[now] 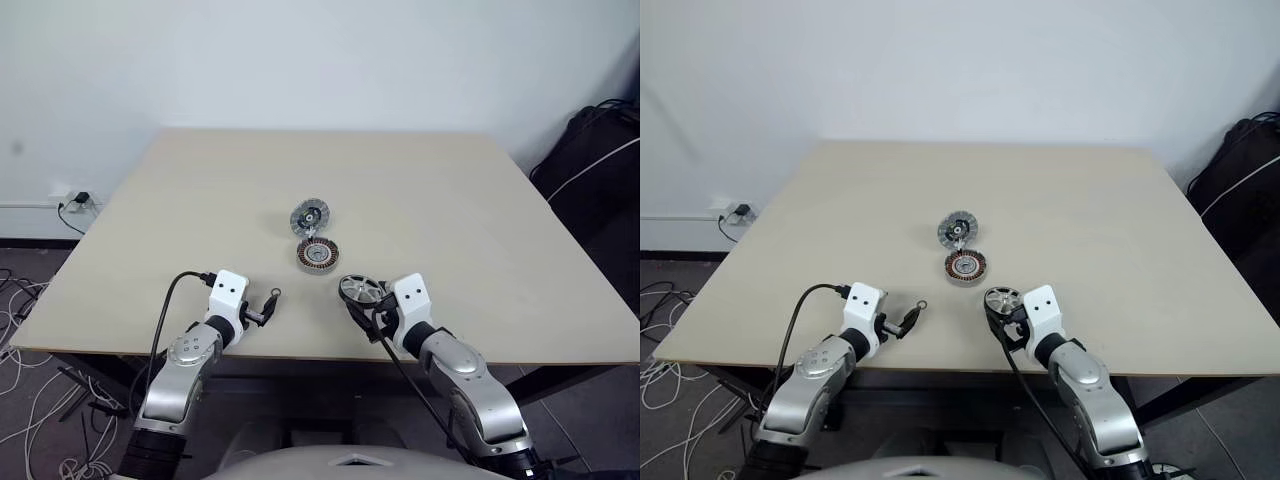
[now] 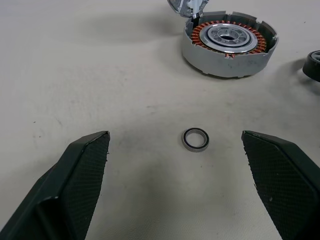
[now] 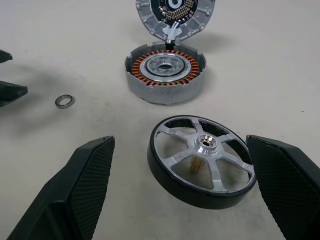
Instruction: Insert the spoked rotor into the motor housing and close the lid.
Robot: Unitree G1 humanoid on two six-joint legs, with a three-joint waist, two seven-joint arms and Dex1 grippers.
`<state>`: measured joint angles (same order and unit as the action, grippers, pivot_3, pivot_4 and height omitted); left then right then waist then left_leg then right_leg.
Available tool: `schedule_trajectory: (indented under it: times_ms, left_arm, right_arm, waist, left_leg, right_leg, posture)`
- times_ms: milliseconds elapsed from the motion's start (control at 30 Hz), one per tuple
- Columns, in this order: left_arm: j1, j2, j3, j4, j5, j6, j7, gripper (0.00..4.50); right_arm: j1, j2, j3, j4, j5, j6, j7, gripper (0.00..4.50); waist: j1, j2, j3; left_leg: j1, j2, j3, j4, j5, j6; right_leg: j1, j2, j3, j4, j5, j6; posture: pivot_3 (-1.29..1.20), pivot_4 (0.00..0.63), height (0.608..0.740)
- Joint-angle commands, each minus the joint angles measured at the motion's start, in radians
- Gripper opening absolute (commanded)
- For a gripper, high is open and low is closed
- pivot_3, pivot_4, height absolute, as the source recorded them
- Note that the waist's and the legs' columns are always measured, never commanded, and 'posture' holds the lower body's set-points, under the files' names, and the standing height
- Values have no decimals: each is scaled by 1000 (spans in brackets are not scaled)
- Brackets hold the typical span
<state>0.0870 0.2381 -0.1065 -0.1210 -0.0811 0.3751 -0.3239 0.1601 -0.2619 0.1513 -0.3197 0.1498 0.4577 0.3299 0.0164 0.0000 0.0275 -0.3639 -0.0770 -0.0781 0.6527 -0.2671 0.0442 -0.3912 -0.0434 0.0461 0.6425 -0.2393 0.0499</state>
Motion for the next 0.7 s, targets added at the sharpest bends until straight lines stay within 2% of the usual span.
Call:
schedule_trajectory:
  times_ms: [33, 700]
  left_arm:
    - [-14, -8, 3, -10, 5, -16, 8, 4455]
    - [-25, -15, -6, 4, 5, 4, 19, 4455]
  right_arm:
    - [-14, 7, -3, -15, -5, -25, -2, 4469]
    - [-13, 20, -10, -14, -21, -10, -14, 4469]
  waist:
    - [0, 0, 0]
    - [0, 0, 0]
  left_leg:
    - [0, 0, 0, 0, 0, 0]
    - [0, 0, 0, 0, 0, 0]
  right_leg:
    - [0, 0, 0, 0, 0, 0]
    - [0, 0, 0, 0, 0, 0]
  posture:
    - [0, 0, 740]
    - [0, 0, 740]
